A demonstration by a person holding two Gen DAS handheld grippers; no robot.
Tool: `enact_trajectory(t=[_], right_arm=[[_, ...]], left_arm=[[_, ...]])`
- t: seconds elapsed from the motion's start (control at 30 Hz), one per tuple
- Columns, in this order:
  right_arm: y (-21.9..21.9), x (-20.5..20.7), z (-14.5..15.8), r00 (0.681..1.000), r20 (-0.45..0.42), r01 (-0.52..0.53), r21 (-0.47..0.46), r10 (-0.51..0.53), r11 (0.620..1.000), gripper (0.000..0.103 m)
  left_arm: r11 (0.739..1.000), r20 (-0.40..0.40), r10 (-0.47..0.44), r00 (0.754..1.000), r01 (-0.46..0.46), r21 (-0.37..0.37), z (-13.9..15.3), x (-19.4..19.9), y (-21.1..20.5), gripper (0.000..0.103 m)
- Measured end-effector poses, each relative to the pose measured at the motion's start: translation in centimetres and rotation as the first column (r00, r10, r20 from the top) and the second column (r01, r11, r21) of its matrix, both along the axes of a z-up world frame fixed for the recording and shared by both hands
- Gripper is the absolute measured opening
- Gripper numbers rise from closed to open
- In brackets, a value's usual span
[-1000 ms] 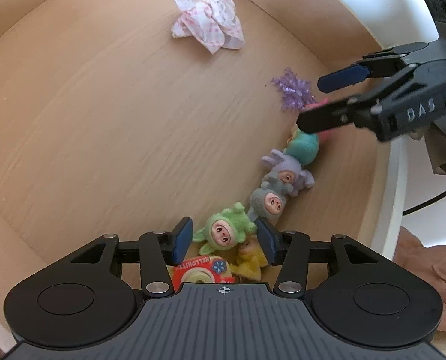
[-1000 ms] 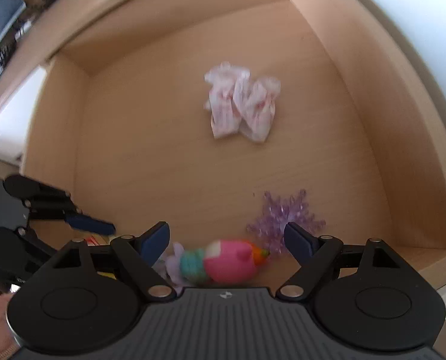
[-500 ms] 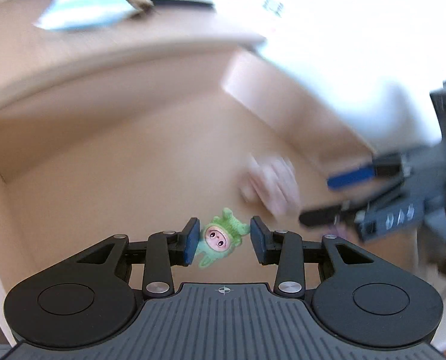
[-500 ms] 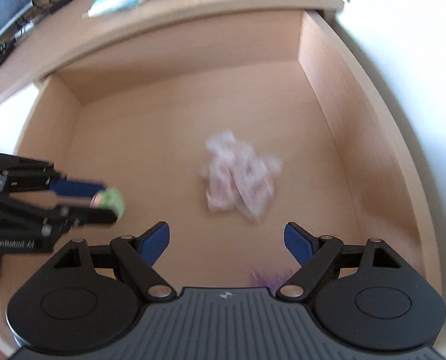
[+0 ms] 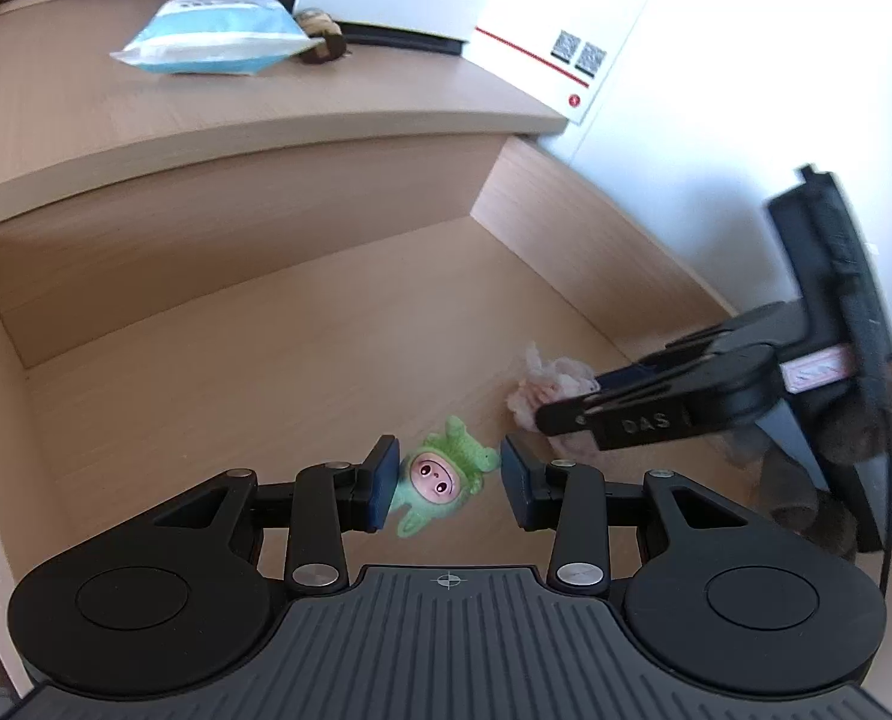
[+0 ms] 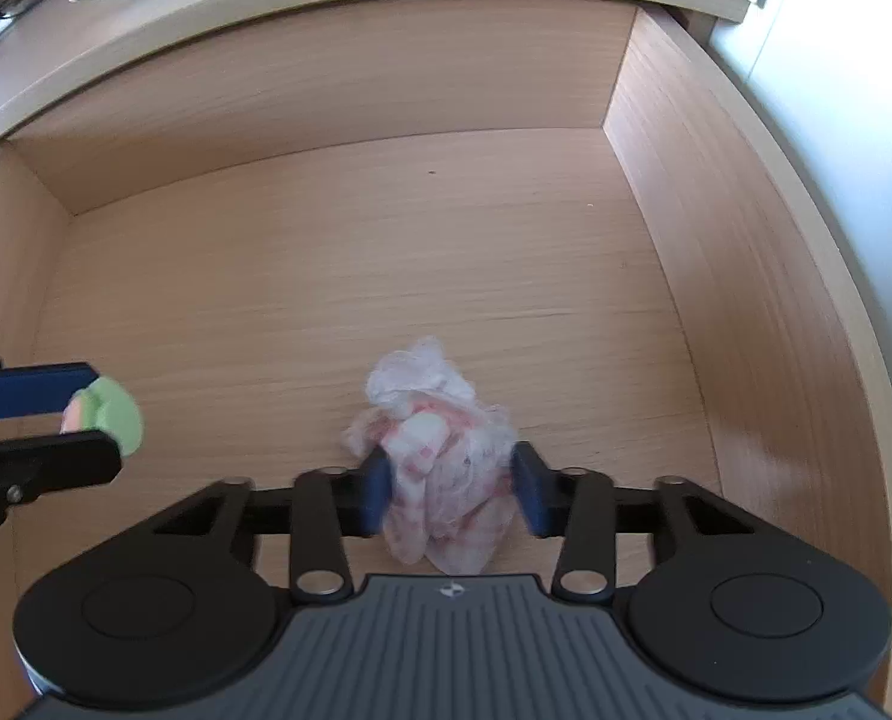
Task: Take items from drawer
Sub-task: 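Grasp the green plush figure with the left tool while the right tool grasps the pink cloth, then carry the green figure and pink cloth up and release them on the desk top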
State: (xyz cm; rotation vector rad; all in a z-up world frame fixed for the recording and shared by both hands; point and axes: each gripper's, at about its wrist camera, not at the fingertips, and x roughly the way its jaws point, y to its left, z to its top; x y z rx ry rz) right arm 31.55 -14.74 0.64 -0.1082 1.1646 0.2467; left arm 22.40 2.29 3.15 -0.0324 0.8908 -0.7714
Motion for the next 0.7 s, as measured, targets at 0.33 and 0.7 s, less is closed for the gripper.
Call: enact_trajectory(t=[0.33,0.7], right_arm=[[-0.8,-3.1,4.1,0.968,0.252,-0.058,0.169,0.014,0.984,0.03],[-0.8,-3.6,2.7,0.971,0.237,-0.054,0.284,-0.016,0.957,0.03]], left_arm=[[0.994,0.131,0.045,0.99,-0.032,-0.1,2.1,-1.2,2.0,0.042],[0.985,0.42,0.169,0.892,-0.139,-0.101,11.4,8.2,-3.7,0.042]])
